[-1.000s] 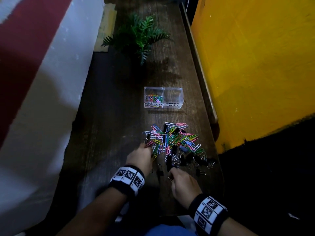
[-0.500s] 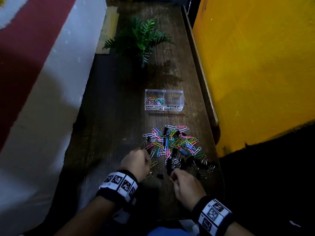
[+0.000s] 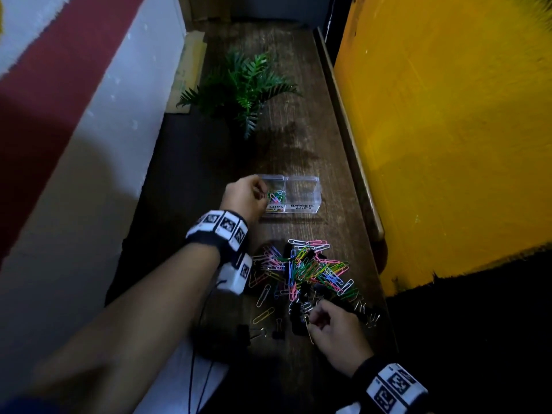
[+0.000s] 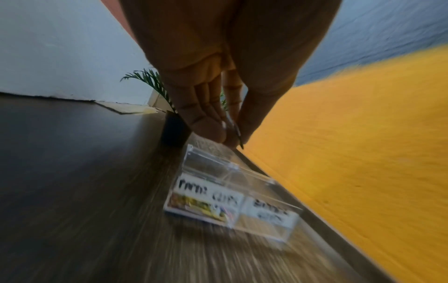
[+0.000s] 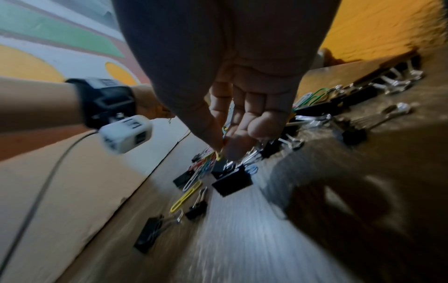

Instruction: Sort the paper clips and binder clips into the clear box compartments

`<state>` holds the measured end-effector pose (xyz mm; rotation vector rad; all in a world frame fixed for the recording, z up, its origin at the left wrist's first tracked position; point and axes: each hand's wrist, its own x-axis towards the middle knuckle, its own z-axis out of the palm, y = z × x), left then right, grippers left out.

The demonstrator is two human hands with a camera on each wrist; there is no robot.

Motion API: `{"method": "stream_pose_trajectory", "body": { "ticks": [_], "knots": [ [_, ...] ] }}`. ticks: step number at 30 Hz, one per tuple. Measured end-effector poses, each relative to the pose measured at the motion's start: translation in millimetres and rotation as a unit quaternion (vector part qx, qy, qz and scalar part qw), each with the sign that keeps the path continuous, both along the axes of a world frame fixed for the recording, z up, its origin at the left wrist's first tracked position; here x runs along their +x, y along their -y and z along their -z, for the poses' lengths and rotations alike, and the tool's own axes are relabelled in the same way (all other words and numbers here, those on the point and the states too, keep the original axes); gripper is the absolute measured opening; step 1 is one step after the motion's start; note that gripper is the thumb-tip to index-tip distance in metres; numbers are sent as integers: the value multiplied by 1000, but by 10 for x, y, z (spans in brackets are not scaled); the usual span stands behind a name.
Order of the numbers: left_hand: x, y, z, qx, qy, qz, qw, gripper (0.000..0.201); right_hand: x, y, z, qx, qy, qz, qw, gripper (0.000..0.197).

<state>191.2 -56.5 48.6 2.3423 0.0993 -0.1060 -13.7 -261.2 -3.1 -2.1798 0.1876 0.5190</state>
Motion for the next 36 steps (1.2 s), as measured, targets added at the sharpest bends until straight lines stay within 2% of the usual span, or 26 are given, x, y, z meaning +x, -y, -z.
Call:
{"method": "stream_pose_trajectory", "body": {
  "ticks": [3,6,9,12,15,19,24,28,31,33,36],
  "knots": [
    [351,45,24,25,-8,8,1000,9,0,54,-10,18,-12,13,1000,19],
    [538,79,120,58,-52,21,997,12,33,96,-23,26,-17,17,999,19],
    [546,82,226,67,-76,24,995,12,147,123,-75,34,-15,5,999,17],
    [415,24,238,36,-41,5,998,16,355,92,-157,31,13,-5,999,13],
    [134,-122,234,-4,-2,-24,1000,15,708,-14,-232,30,46,-5,998,13],
    [-447,-352,363,-12,31,-24,999,21,1359,-222,-278,55,70,4,996,20],
    [-1264,-513,548,10,6,30,999,23,2245,-533,-237,44,109,42,992,21],
    [-1635,-461,640,23,-40,50,998,21,2647,-751,-263,23,82,69,994,14],
    [-1742,-379,638,38,-81,99,991,16,2681,-738,-238,-4,71,77,995,17],
    [-1759,-319,626,58,-103,124,985,17,2532,-687,-276,-18,97,63,993,18],
    [-1725,-238,658,95,-117,176,973,26,2058,-578,-340,-47,139,-21,989,13]
  ]
}}
